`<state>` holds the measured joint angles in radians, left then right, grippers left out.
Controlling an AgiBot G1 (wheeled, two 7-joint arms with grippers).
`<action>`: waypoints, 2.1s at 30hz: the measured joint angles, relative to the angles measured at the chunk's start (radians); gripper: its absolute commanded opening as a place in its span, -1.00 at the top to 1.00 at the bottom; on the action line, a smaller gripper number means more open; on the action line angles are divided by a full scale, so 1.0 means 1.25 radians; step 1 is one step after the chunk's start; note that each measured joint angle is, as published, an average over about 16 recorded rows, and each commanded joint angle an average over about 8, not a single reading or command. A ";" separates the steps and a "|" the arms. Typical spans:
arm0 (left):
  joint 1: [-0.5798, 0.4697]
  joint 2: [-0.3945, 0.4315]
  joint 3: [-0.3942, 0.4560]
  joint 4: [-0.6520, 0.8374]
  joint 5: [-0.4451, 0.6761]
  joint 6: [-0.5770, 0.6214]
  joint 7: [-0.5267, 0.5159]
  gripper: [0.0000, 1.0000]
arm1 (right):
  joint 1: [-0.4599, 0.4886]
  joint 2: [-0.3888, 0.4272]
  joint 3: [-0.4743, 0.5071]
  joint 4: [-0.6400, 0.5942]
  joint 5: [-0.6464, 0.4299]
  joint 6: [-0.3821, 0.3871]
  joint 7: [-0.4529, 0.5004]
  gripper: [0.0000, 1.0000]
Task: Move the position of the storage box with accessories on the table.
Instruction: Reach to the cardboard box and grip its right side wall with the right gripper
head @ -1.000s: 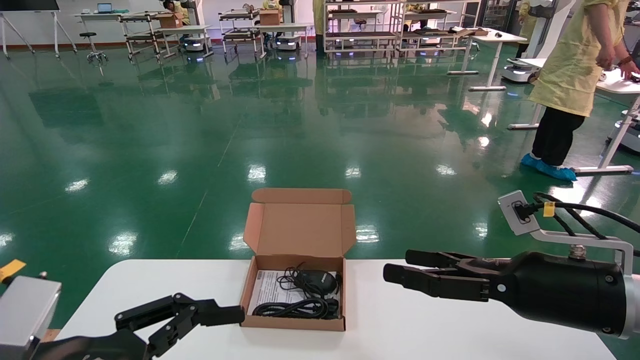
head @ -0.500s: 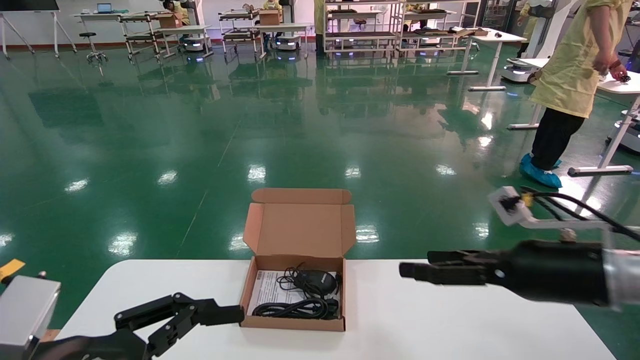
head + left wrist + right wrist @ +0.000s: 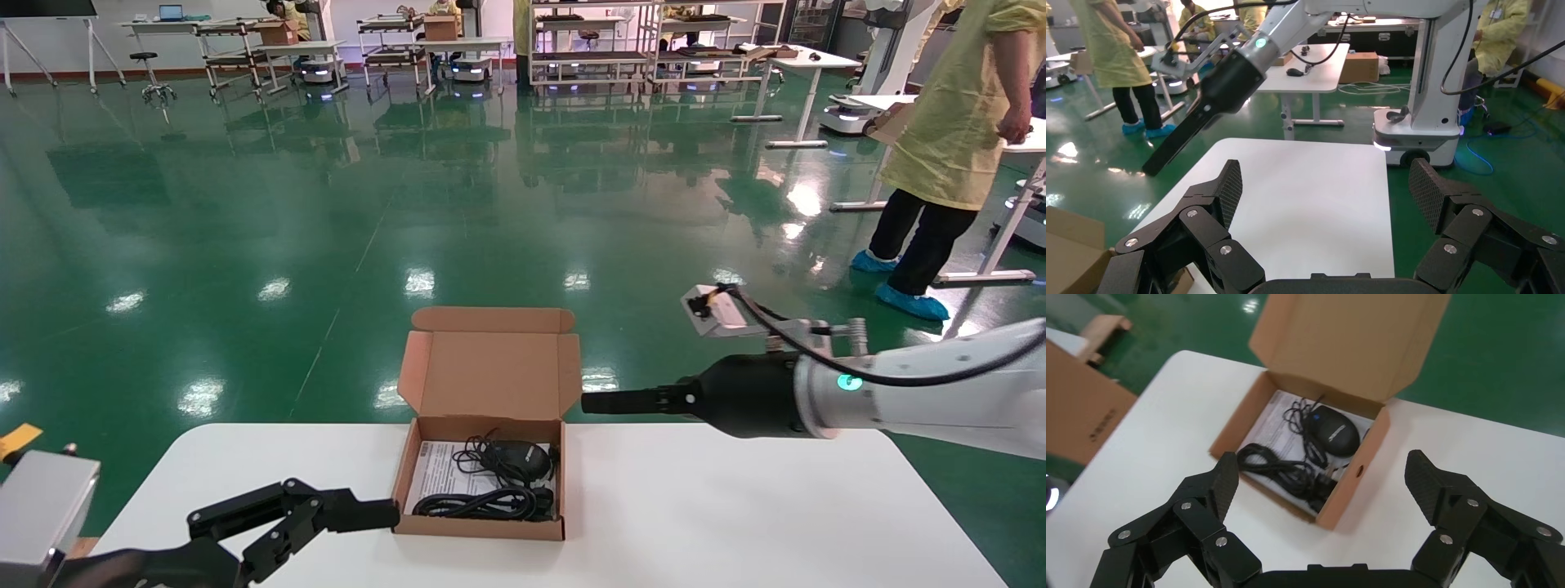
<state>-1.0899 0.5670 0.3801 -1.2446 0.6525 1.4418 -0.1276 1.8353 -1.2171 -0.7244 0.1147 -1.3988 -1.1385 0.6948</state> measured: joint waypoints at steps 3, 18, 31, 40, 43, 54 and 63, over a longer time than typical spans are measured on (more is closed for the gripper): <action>0.000 0.000 0.000 0.000 0.000 0.000 0.000 -1.00 | -0.001 -0.032 -0.006 -0.027 -0.009 0.040 0.008 -1.00; 0.000 0.000 0.000 0.000 0.000 0.000 0.000 -1.00 | -0.071 -0.107 -0.022 -0.047 -0.028 0.147 0.049 -1.00; 0.000 0.000 0.000 0.000 0.000 0.000 0.000 -1.00 | -0.151 -0.109 -0.017 0.017 0.003 0.198 0.073 -1.00; 0.000 0.000 0.000 0.000 0.000 0.000 0.000 -1.00 | -0.165 -0.084 -0.005 0.042 0.033 0.202 0.066 -1.00; 0.000 0.000 0.000 0.000 0.000 0.000 0.000 -1.00 | -0.164 -0.076 -0.008 0.045 0.028 0.205 0.063 -1.00; 0.000 0.000 0.000 0.000 0.000 0.000 0.000 -1.00 | -0.182 -0.091 -0.031 0.047 0.002 0.278 0.068 -1.00; 0.000 0.000 0.000 0.000 0.000 0.000 0.000 -1.00 | -0.233 -0.117 -0.067 0.103 0.001 0.357 0.113 -1.00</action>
<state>-1.0897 0.5669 0.3802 -1.2444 0.6523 1.4416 -0.1274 1.5442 -1.3635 -0.8077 0.2438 -1.3972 -0.6927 0.8359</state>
